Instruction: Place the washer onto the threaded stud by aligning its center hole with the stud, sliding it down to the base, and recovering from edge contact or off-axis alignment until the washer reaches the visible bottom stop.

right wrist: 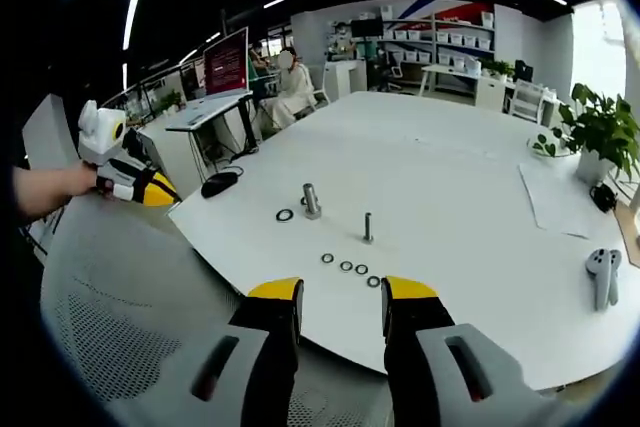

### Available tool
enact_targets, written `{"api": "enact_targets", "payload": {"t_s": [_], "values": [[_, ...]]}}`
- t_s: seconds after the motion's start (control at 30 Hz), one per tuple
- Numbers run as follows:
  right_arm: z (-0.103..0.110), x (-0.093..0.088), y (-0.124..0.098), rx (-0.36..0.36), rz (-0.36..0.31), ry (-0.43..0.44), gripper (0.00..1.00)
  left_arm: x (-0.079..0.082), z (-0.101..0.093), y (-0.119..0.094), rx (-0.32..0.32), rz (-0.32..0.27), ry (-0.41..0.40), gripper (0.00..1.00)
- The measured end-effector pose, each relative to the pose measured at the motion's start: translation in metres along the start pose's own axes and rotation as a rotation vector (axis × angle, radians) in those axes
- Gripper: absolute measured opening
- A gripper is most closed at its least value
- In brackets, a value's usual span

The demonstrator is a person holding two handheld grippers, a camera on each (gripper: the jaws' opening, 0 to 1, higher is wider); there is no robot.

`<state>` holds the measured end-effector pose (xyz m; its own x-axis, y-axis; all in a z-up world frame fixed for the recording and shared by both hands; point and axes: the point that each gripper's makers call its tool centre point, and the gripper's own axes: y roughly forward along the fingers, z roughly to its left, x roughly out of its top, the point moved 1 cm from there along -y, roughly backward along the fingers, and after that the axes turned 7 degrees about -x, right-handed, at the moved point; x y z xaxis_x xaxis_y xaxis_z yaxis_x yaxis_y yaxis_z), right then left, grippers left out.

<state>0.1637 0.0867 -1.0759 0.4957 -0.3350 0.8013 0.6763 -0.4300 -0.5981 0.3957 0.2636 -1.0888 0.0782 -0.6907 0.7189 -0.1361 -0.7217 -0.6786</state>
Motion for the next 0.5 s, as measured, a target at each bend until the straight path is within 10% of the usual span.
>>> {"api": "enact_targets", "payload": {"t_s": [0.5], "values": [[0.0011, -0.0018, 0.0010, 0.010, 0.009, -0.013, 0.34, 0.0011, 0.0009, 0.0002, -0.002, -0.008, 0.000, 0.07]]}}
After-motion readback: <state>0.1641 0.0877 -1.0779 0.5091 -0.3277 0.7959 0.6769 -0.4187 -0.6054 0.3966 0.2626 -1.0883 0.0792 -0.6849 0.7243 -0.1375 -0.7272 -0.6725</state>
